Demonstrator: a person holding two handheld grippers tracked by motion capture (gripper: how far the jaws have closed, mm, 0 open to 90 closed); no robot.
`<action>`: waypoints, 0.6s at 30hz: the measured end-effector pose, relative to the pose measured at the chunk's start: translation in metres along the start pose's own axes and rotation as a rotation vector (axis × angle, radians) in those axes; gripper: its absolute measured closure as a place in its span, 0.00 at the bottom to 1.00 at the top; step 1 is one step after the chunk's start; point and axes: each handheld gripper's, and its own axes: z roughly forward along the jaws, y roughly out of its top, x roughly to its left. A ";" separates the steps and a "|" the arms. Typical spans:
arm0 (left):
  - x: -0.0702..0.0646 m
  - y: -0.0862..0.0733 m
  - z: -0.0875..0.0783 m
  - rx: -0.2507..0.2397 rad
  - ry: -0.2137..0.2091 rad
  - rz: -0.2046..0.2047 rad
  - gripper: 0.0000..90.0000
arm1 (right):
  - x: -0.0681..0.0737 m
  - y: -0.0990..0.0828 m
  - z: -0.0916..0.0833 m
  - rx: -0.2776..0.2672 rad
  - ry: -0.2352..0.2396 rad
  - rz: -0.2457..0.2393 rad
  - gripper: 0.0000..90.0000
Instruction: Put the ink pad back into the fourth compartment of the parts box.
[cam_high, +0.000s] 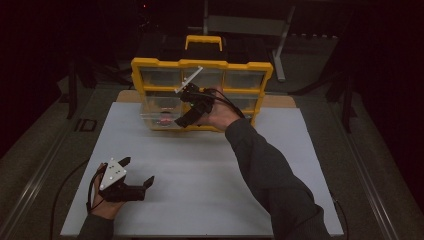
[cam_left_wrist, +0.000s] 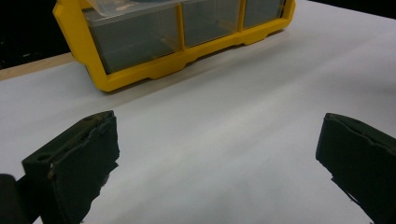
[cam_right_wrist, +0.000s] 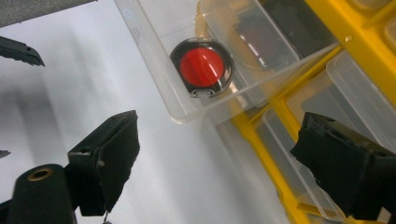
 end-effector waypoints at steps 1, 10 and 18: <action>0.000 0.000 0.000 0.000 0.000 0.000 0.00 | 0.000 -0.001 0.000 0.001 0.001 -0.001 0.14; 0.000 0.000 0.001 0.003 -0.002 0.000 0.00 | 0.004 -0.010 0.004 0.012 0.009 -0.011 0.14; -0.001 -0.001 0.000 0.005 -0.002 0.002 0.00 | 0.010 -0.019 0.009 0.010 0.021 -0.015 0.14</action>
